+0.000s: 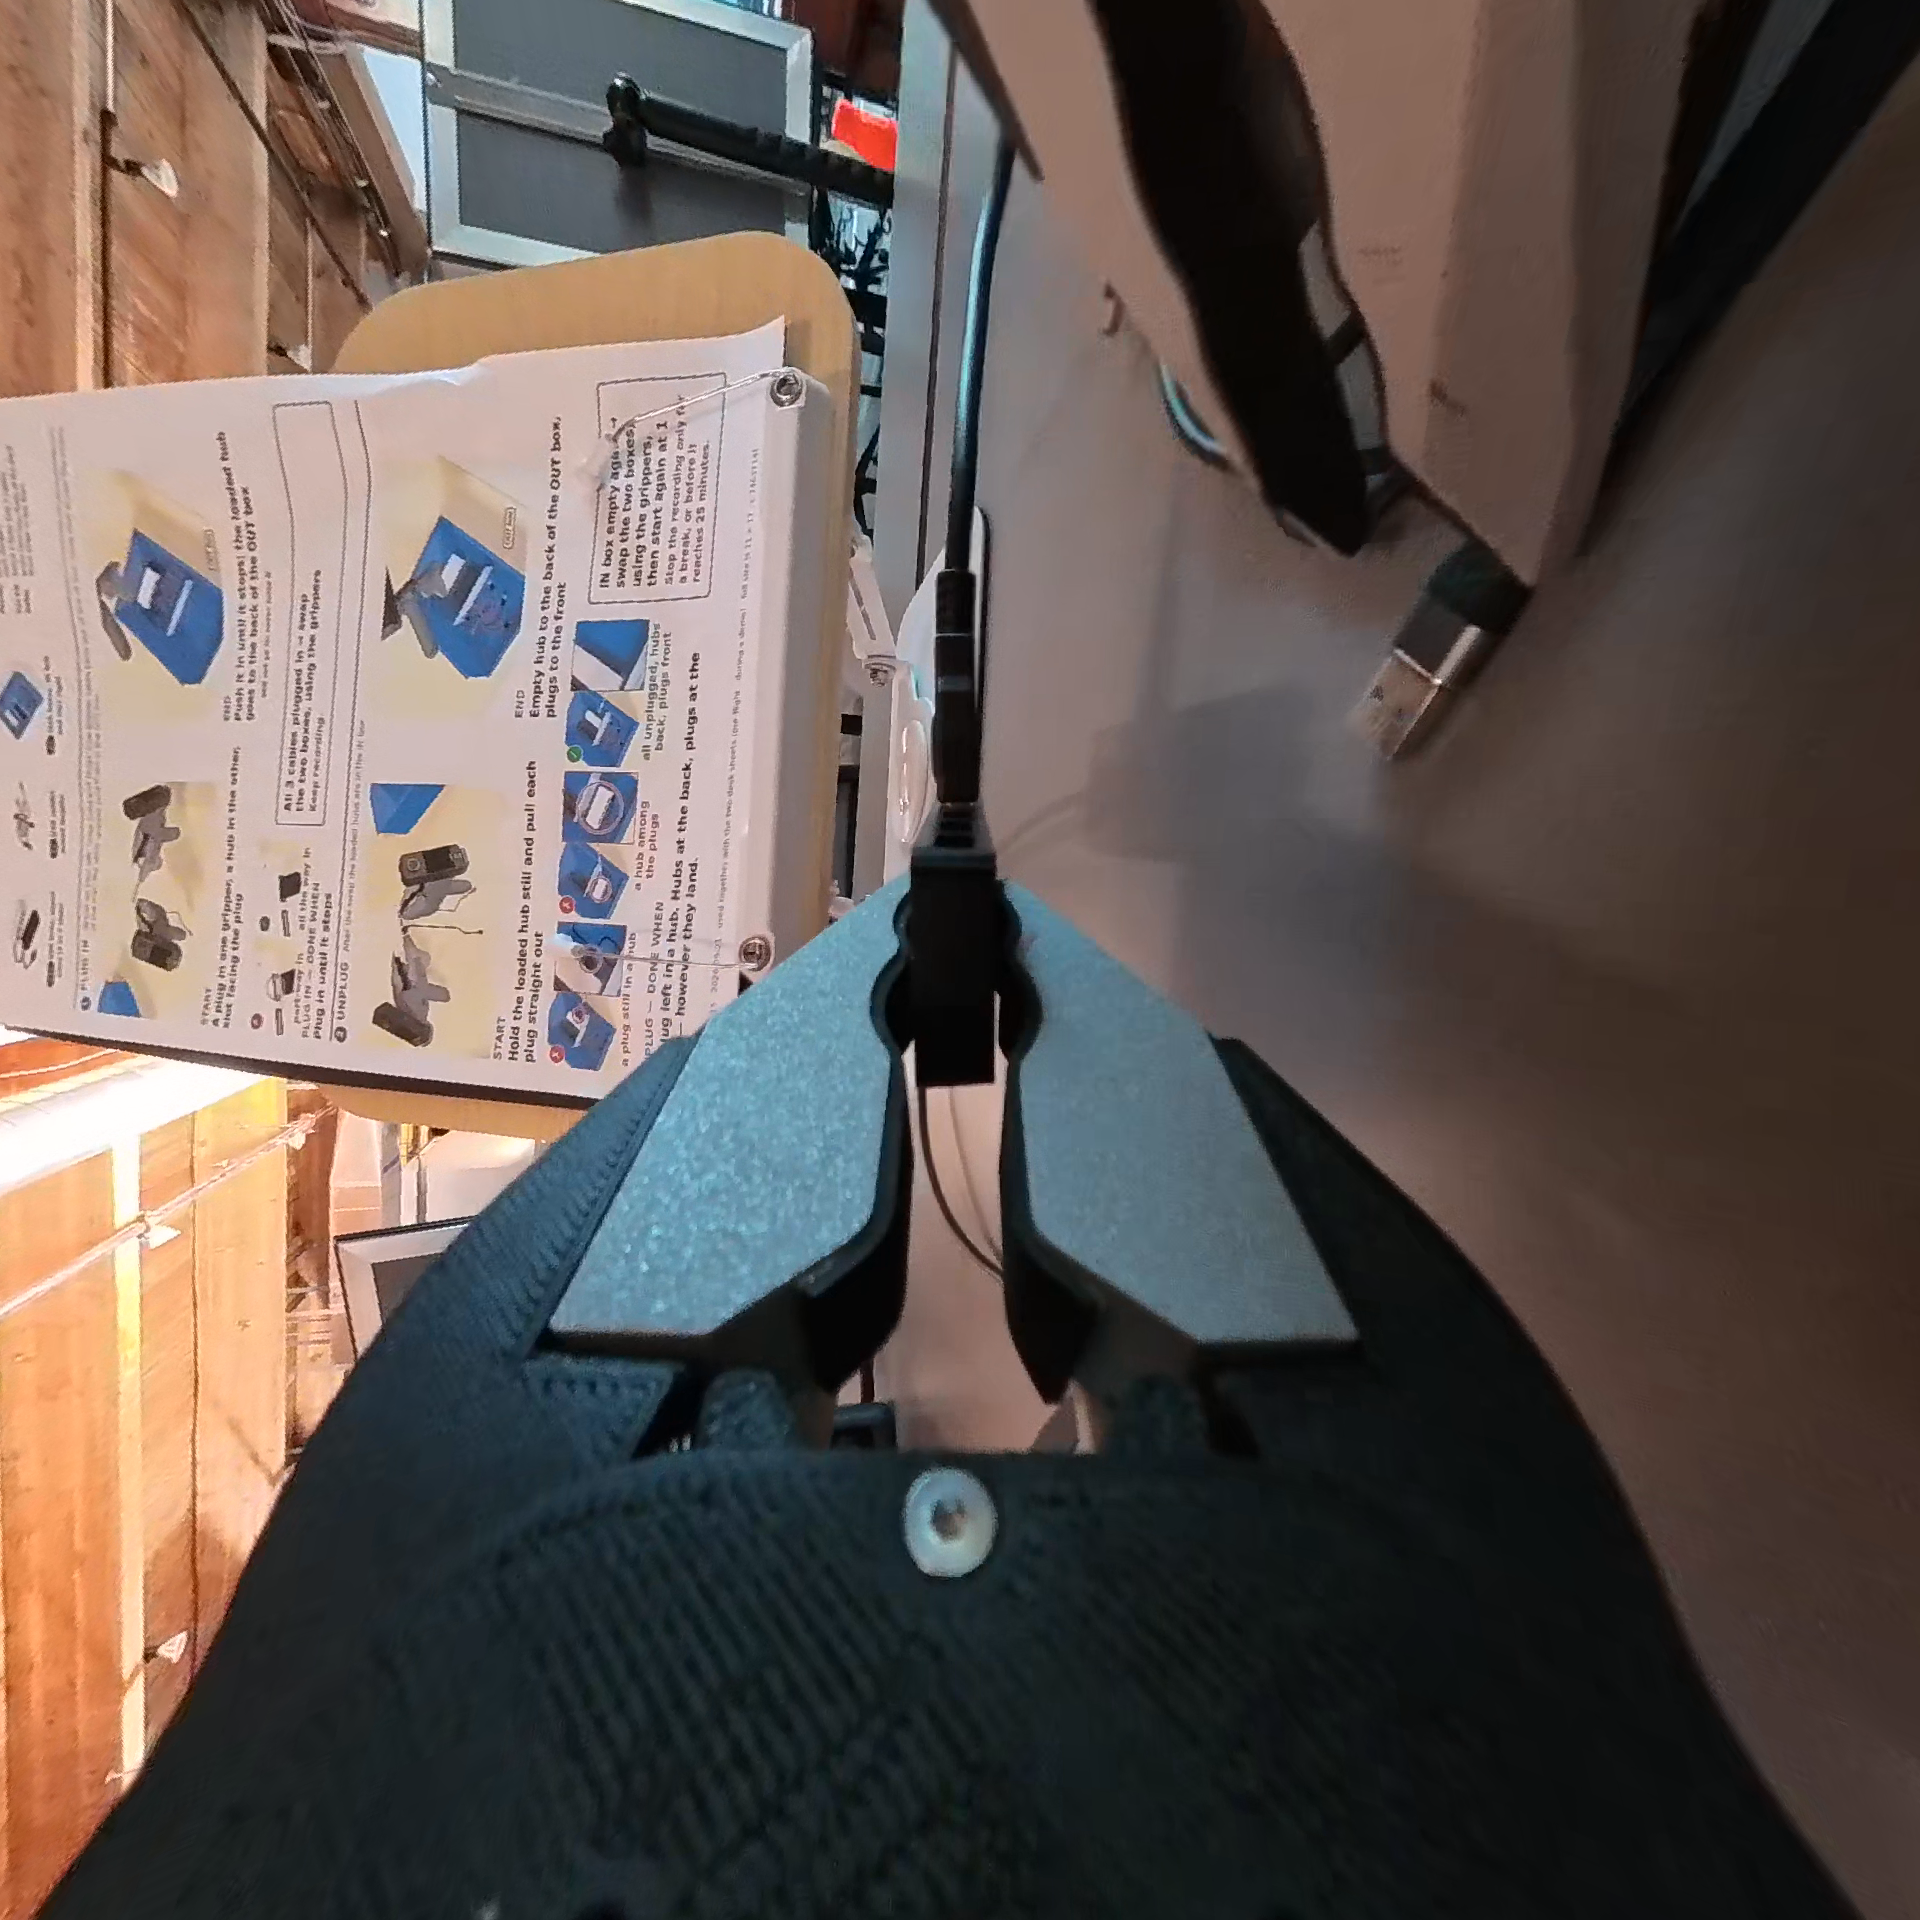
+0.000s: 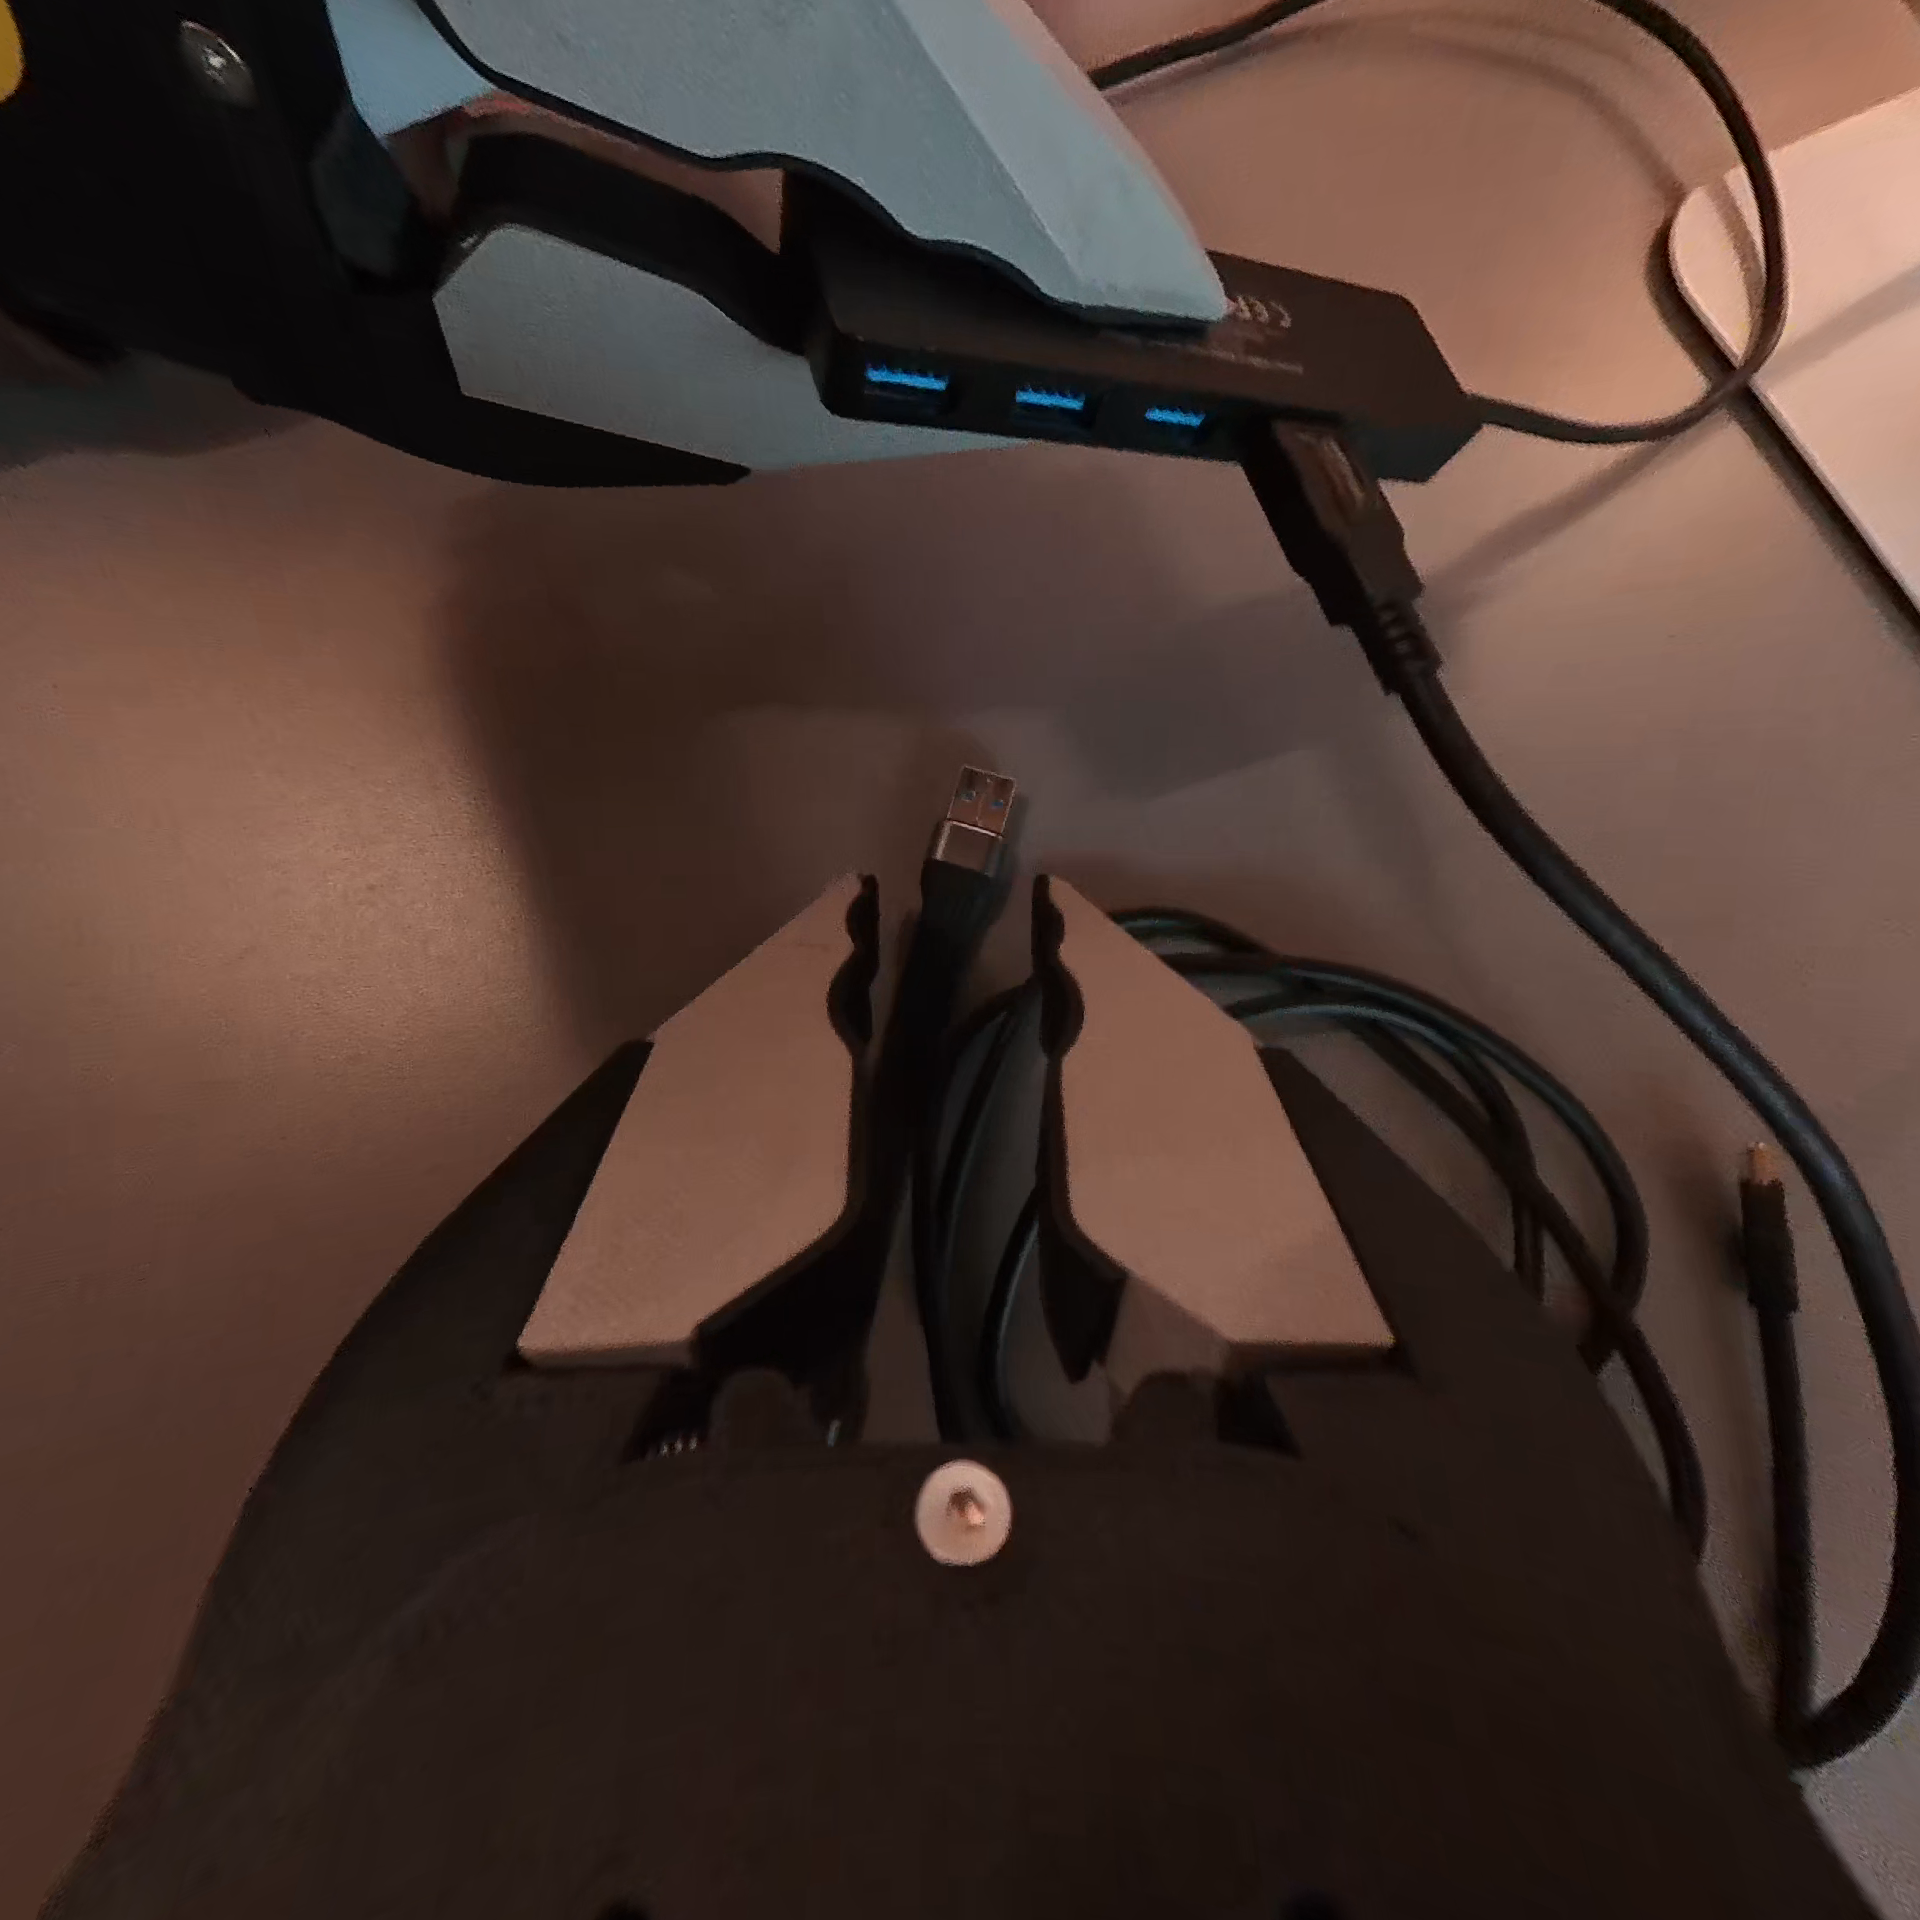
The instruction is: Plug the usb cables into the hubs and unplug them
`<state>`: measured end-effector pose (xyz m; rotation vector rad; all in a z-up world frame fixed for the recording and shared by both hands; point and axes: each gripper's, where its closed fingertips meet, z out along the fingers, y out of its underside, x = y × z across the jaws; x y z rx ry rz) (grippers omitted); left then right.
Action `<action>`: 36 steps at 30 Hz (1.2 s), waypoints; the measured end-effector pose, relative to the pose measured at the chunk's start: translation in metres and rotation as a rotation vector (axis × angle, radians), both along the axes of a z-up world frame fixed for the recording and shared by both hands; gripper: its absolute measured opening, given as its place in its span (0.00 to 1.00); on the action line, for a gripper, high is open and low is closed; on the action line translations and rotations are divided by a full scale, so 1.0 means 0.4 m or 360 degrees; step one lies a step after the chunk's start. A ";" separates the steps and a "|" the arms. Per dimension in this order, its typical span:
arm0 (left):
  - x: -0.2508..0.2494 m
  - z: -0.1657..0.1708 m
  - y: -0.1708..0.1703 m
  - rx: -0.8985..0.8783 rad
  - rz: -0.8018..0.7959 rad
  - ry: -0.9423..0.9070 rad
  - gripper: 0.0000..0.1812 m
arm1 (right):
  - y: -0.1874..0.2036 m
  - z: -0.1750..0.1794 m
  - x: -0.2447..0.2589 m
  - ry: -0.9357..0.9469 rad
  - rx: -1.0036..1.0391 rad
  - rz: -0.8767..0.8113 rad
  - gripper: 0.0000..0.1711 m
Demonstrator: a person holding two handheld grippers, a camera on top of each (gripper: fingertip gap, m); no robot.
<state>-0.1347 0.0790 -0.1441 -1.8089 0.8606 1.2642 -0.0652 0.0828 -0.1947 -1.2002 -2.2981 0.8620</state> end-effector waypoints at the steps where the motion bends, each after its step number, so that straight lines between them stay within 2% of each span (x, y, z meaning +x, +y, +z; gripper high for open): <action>1: 0.000 0.001 0.000 0.0003 0.0000 0.0002 0.05 | 0.001 -0.002 0.003 -0.0009 -0.0002 -0.0017 0.16; 6: 0.000 0.002 0.000 0.0000 0.0000 0.0016 0.05 | 0.006 -0.028 0.004 -0.0027 0.0103 -0.0059 0.14; 9: 0.002 -0.001 0.001 -0.0006 -0.0002 0.0020 0.05 | -0.007 -0.030 0.000 -0.0004 0.0081 -0.0042 0.06; 14: 0.003 -0.004 0.002 -0.0013 -0.0005 0.0021 0.05 | -0.008 -0.026 -0.002 0.0008 0.0058 -0.0023 0.06; 22: 0.014 -0.021 0.011 -0.0082 -0.0021 0.0142 0.05 | 0.004 0.048 -0.008 0.0184 0.0042 -0.0017 0.05; 36: 0.059 -0.029 0.022 -0.0112 -0.0130 0.0184 0.05 | 0.020 0.068 0.005 0.0188 0.0045 0.0065 0.05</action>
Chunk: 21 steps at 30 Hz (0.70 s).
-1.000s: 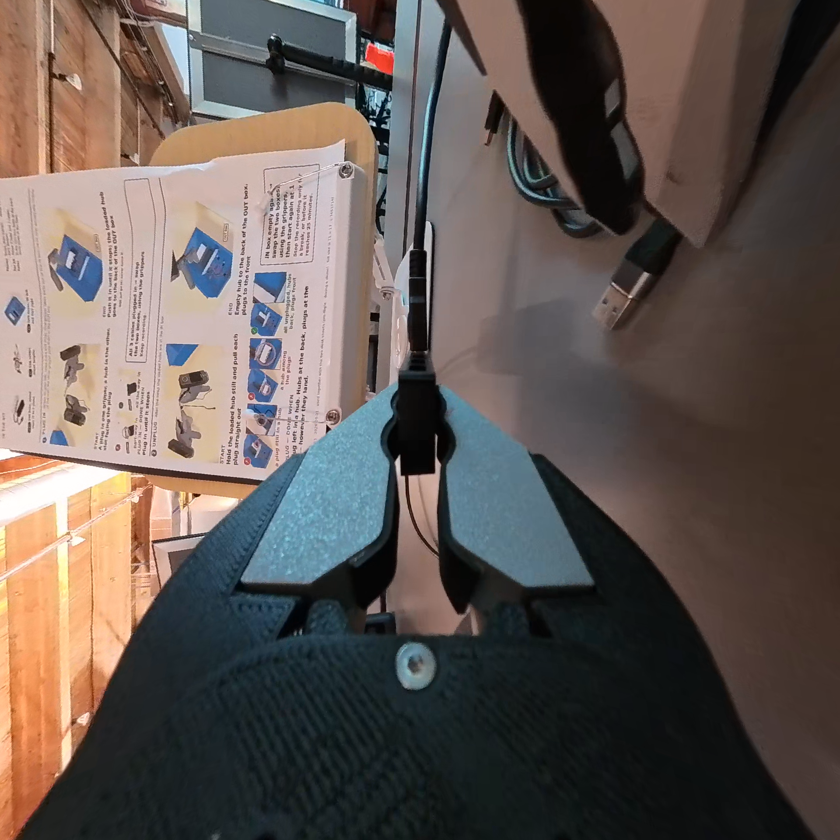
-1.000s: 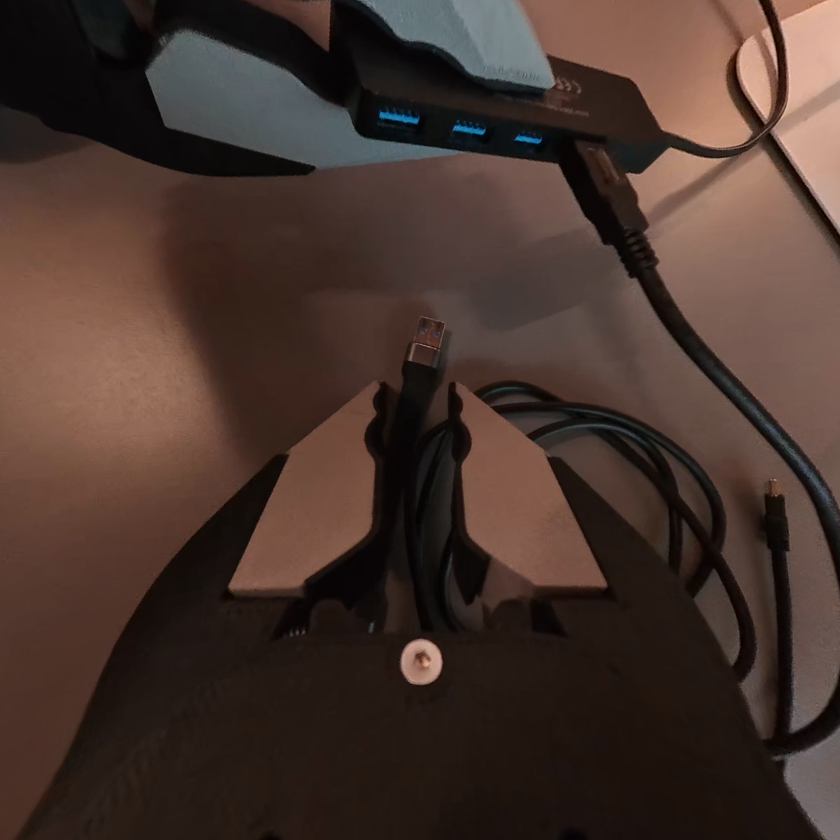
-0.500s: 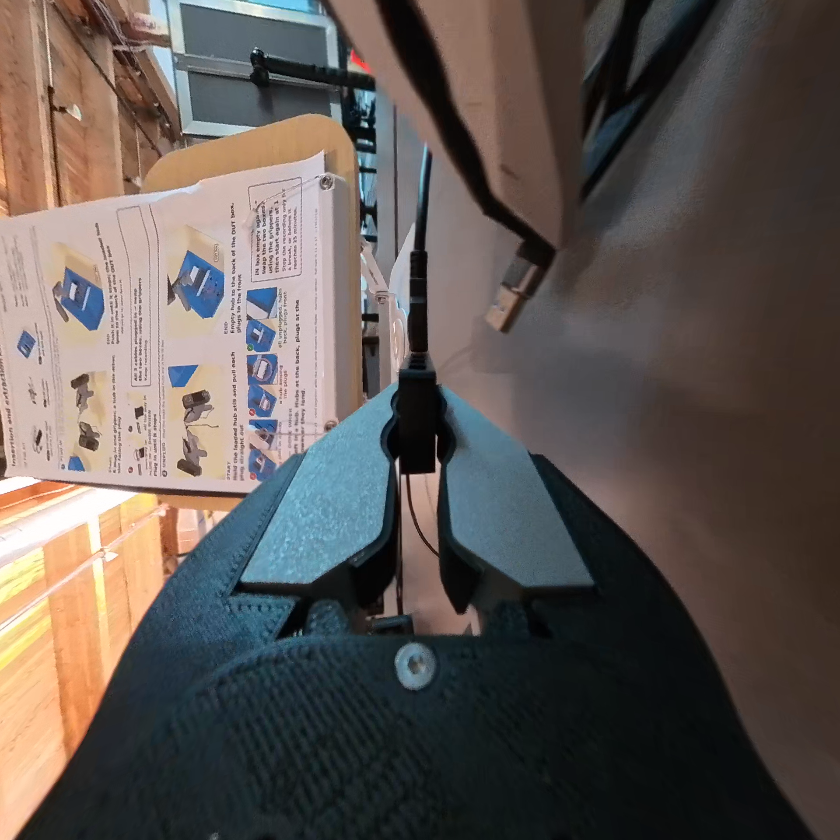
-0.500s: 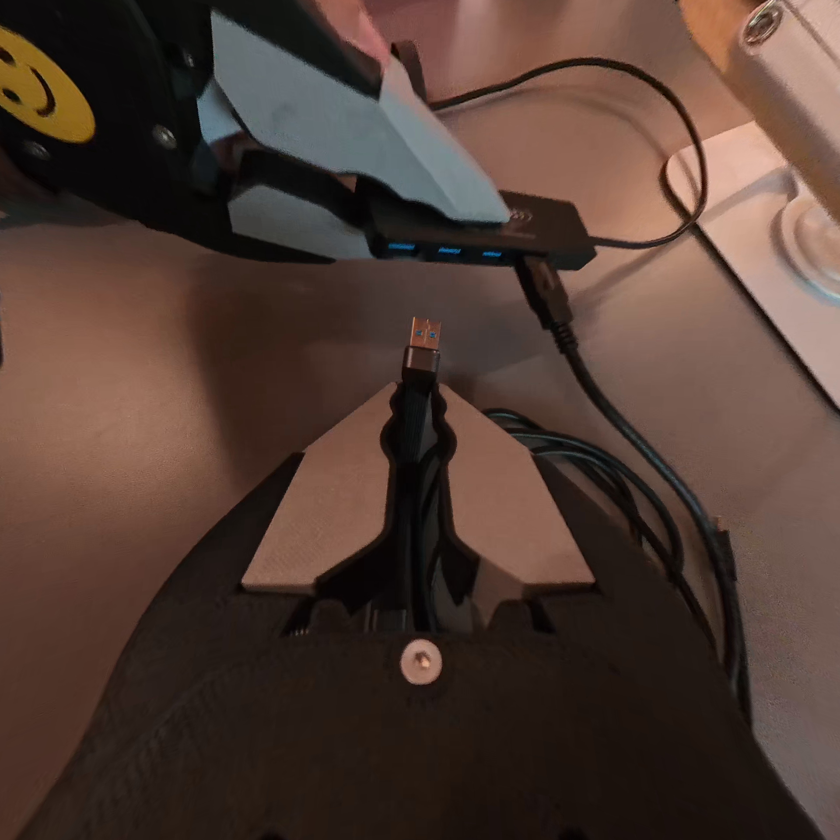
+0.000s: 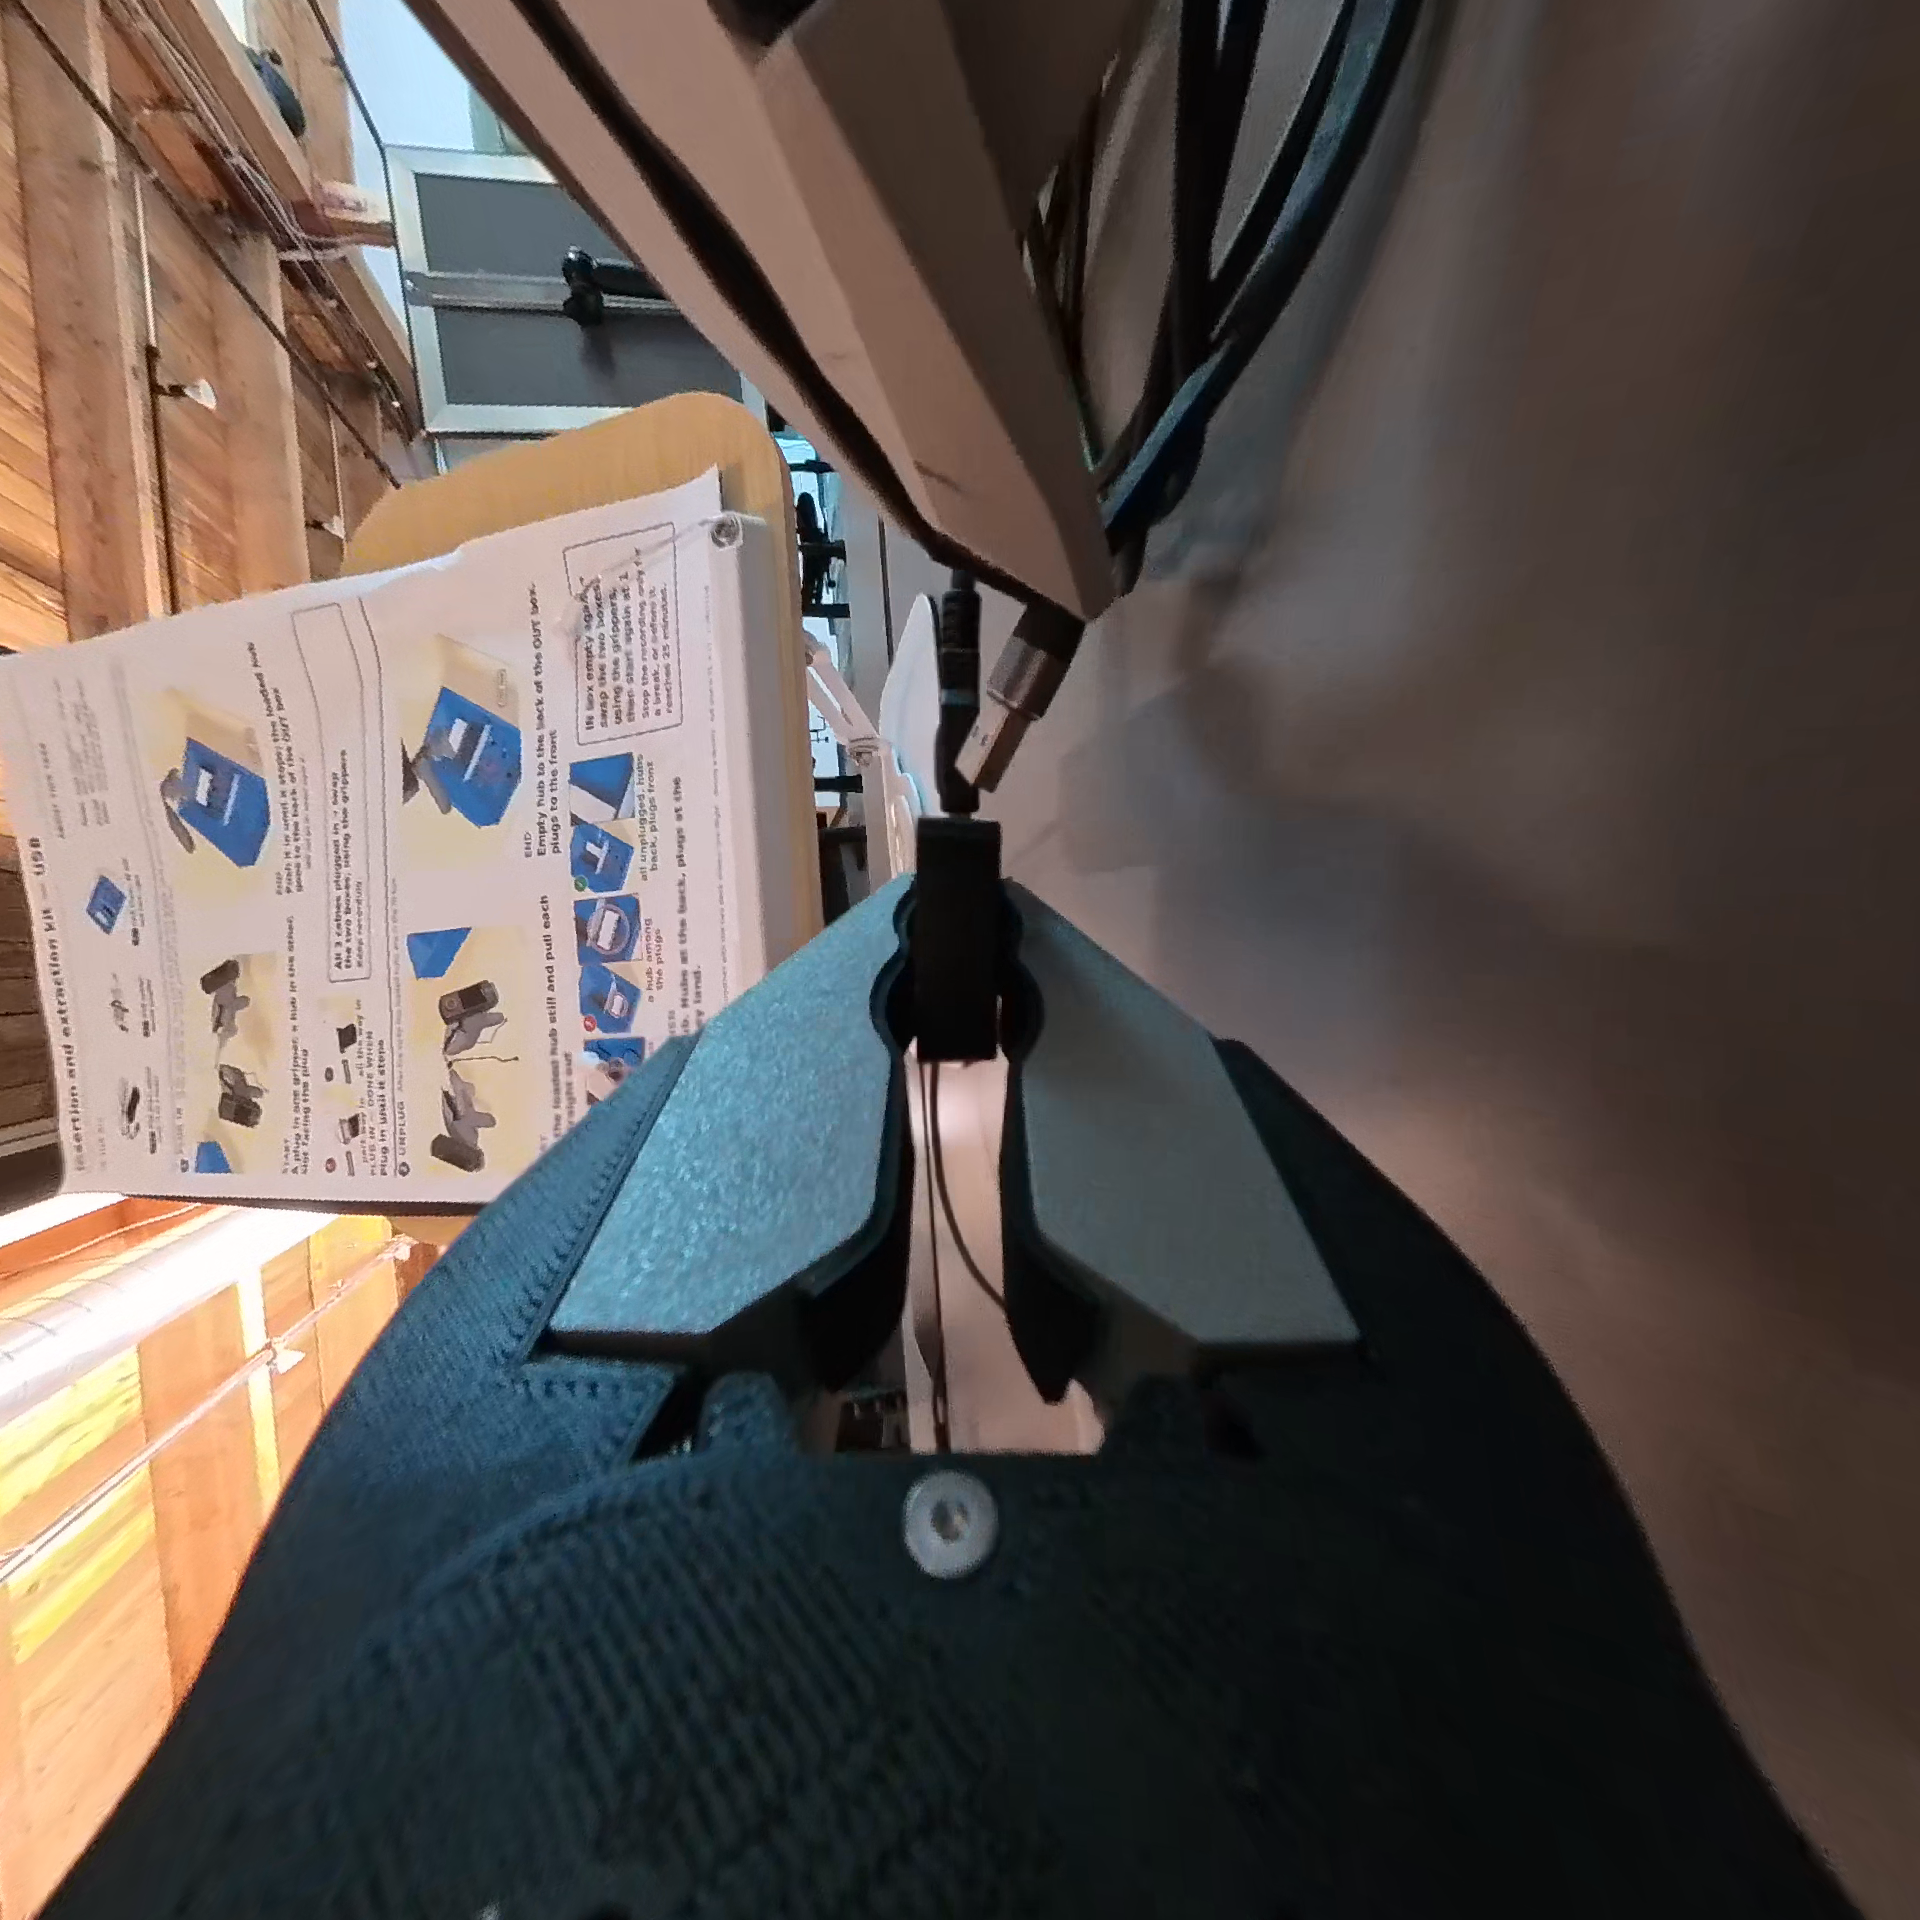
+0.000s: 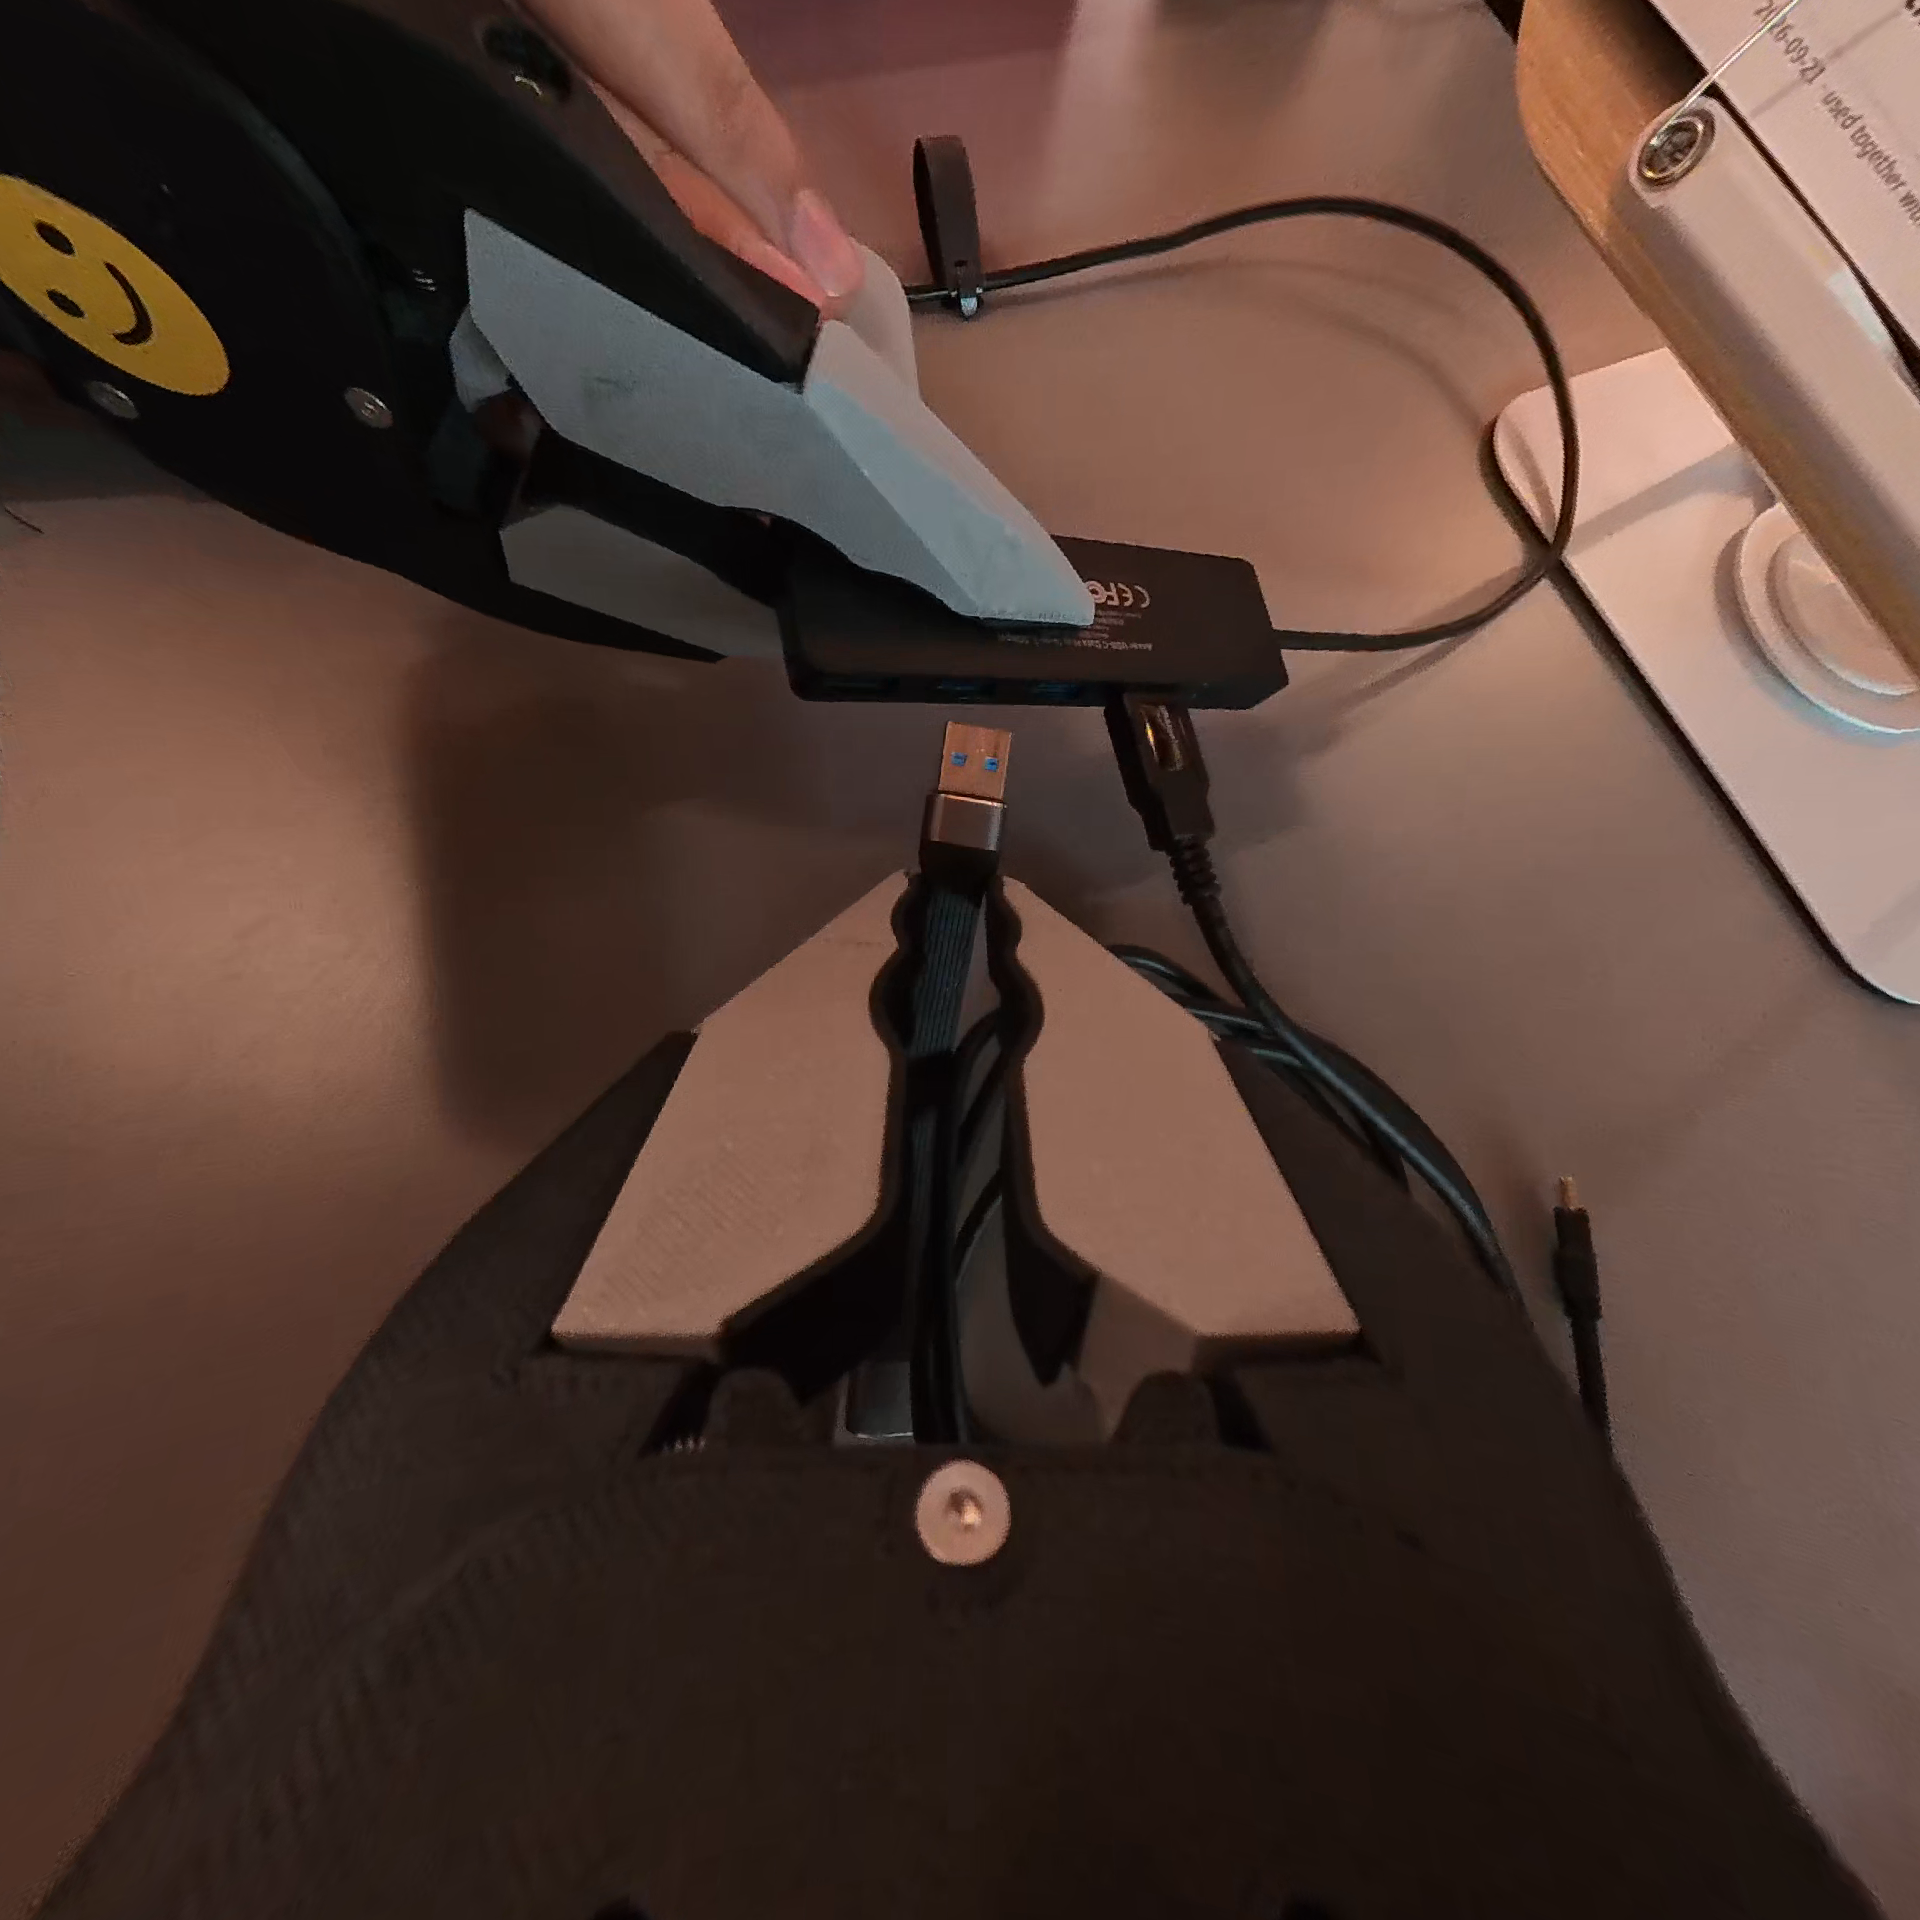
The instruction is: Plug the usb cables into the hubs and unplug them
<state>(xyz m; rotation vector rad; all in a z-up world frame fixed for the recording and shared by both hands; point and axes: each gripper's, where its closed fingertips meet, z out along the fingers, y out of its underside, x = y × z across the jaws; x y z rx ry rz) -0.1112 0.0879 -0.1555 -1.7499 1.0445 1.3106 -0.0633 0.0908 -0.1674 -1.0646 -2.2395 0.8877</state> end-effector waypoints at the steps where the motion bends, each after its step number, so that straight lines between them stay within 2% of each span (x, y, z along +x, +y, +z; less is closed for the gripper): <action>1: 0.004 0.001 0.001 0.0003 -0.0011 -0.0005 0.05 | 0.000 -0.001 0.003 -0.0008 0.0002 0.0017 0.05; 21: 0.021 0.004 0.010 0.0017 -0.0035 0.0144 0.05 | -0.003 0.010 0.020 0.0012 0.0063 0.0102 0.05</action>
